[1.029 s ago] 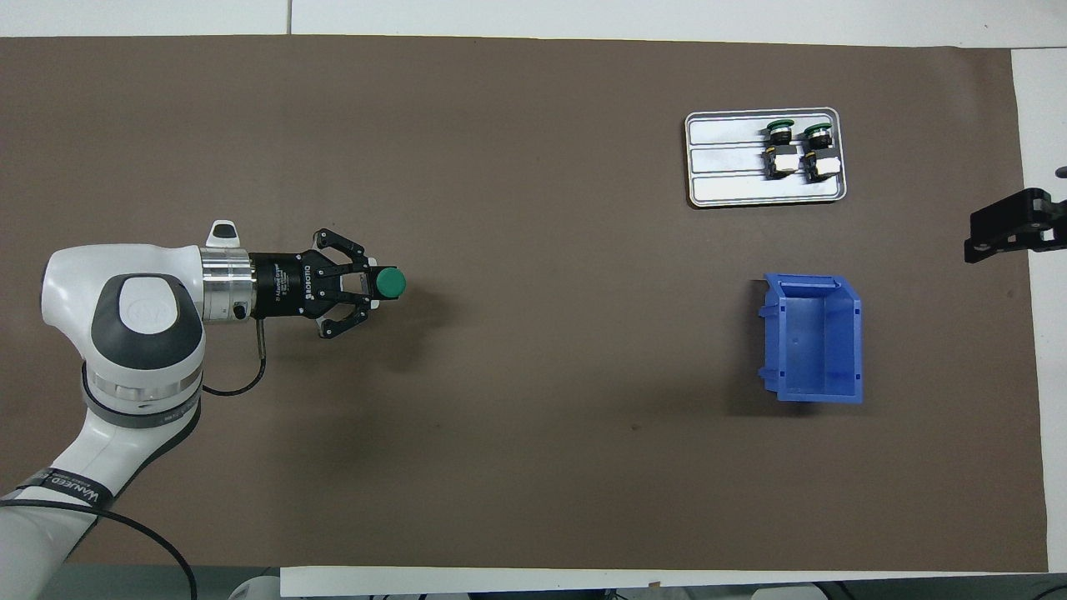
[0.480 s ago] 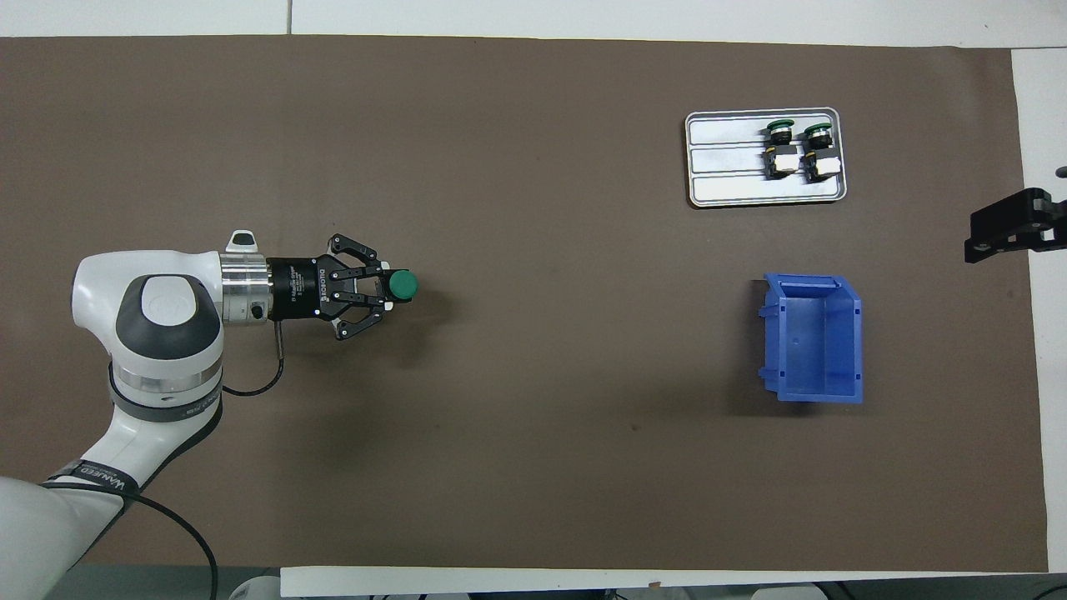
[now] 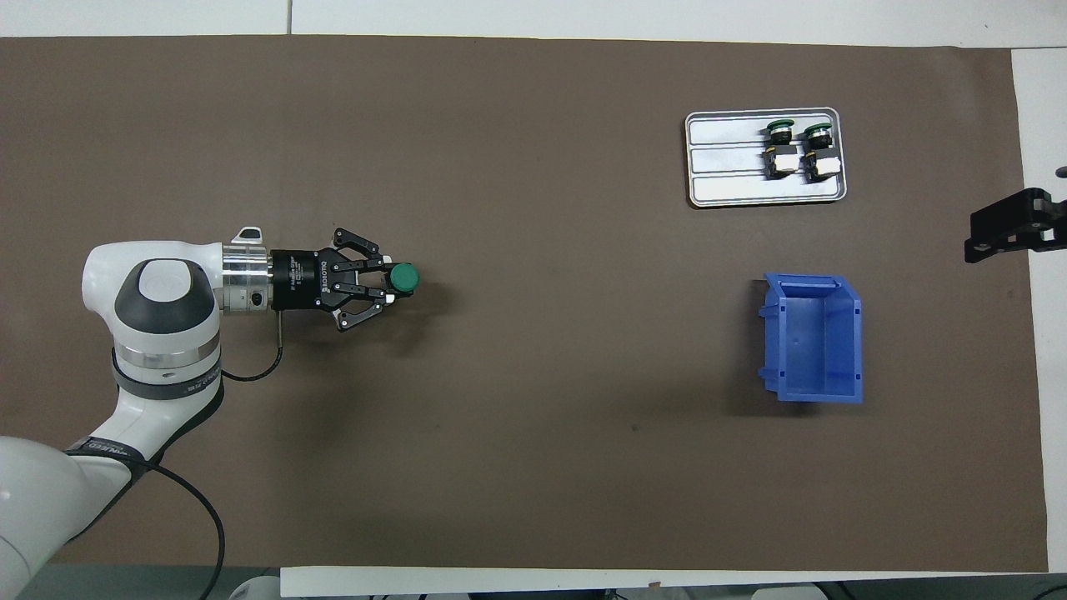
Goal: Place and press button with both arms
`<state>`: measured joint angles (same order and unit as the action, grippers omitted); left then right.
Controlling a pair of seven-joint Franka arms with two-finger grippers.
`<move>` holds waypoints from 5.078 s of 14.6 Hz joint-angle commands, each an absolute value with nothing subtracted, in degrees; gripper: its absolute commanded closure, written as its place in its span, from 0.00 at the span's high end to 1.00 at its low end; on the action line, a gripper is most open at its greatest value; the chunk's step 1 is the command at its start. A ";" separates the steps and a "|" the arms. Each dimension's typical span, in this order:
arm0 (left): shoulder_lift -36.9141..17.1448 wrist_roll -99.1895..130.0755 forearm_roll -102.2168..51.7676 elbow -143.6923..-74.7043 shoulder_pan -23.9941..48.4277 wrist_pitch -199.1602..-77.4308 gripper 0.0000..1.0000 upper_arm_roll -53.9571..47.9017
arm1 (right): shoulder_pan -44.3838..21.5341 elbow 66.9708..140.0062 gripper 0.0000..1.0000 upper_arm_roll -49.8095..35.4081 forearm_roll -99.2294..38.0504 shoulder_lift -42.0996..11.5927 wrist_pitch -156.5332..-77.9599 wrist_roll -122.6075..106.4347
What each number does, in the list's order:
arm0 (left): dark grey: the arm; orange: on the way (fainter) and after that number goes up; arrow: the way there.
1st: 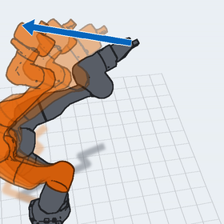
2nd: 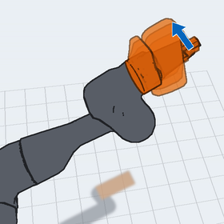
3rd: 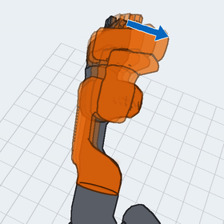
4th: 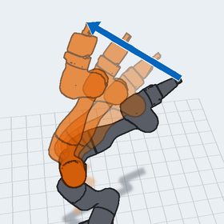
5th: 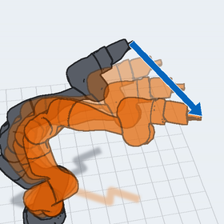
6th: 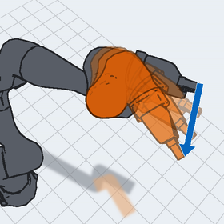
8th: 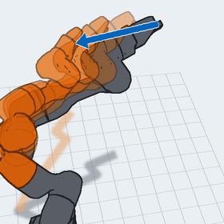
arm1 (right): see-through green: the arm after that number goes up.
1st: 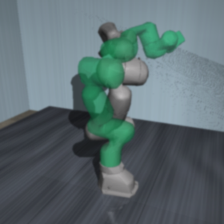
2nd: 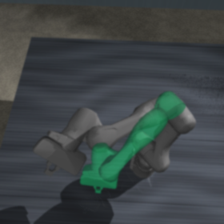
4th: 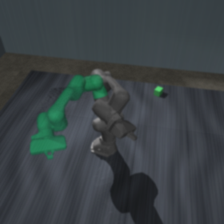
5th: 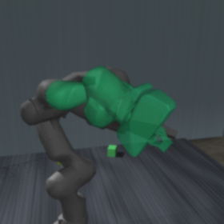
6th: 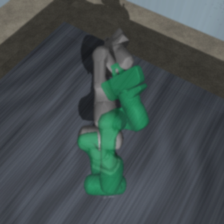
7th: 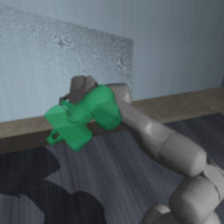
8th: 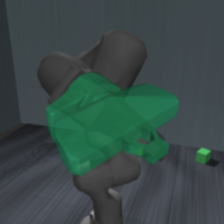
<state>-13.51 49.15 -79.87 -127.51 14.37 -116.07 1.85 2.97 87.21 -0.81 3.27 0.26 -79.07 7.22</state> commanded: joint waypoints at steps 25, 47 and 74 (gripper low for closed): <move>-13.36 32.61 -94.22 -134.91 11.51 -112.50 0.18 1.67 | 3.25 88.51 0.99 -0.70 2.55 1.32 -79.10 5.80; -13.18 32.43 -94.83 -136.05 12.39 -113.56 0.28 1.58 | 3.25 88.51 0.99 -0.70 2.55 1.32 -79.10 5.80; -10.46 35.33 -94.66 -136.76 11.08 -113.38 1.00 2.02 | 3.25 88.51 0.99 -0.70 2.55 1.32 -79.10 5.80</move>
